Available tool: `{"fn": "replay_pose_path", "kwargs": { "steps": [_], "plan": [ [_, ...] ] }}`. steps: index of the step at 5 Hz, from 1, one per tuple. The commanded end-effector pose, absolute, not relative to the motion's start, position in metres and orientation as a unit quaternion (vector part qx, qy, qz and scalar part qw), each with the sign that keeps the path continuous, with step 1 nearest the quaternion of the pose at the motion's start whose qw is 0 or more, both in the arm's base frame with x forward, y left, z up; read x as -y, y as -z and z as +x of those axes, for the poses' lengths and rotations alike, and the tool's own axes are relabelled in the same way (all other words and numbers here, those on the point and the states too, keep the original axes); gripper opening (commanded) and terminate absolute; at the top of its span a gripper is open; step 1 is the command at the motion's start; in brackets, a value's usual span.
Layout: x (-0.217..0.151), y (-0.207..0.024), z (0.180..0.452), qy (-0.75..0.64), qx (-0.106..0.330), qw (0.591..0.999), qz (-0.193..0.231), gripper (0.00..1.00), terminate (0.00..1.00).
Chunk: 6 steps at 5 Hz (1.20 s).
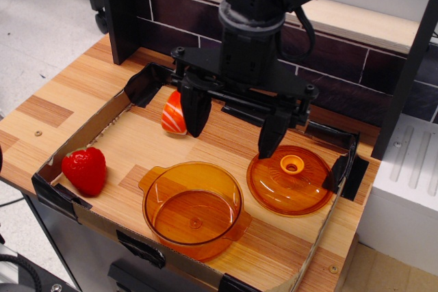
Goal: Put sushi in pot
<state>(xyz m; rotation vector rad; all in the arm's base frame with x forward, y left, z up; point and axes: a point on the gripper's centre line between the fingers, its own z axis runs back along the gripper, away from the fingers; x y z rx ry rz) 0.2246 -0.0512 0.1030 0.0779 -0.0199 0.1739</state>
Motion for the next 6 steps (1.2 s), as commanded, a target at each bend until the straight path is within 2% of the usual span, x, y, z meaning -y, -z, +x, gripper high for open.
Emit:
{"fn": "replay_pose_path", "kwargs": {
  "steps": [1, 2, 3, 4, 5, 6],
  "plan": [
    [0.051, -0.103, 0.225, -0.087, 0.010, 0.995, 0.039, 1.00, 0.00],
    [0.021, -0.119, 0.244, -0.095, 0.016, 0.995, 0.009, 1.00, 0.00],
    [-0.009, -0.126, 0.261, -0.101, 0.045, 0.994, -0.004, 1.00, 0.00],
    [-0.036, -0.118, 0.273, -0.098, 0.039, 0.994, -0.014, 1.00, 0.00],
    [-0.054, -0.090, 0.285, -0.084, 0.016, 0.996, -0.013, 1.00, 0.00],
    [-0.058, -0.069, 0.294, -0.077, 0.042, 0.996, 0.002, 1.00, 0.00]
  ]
}}
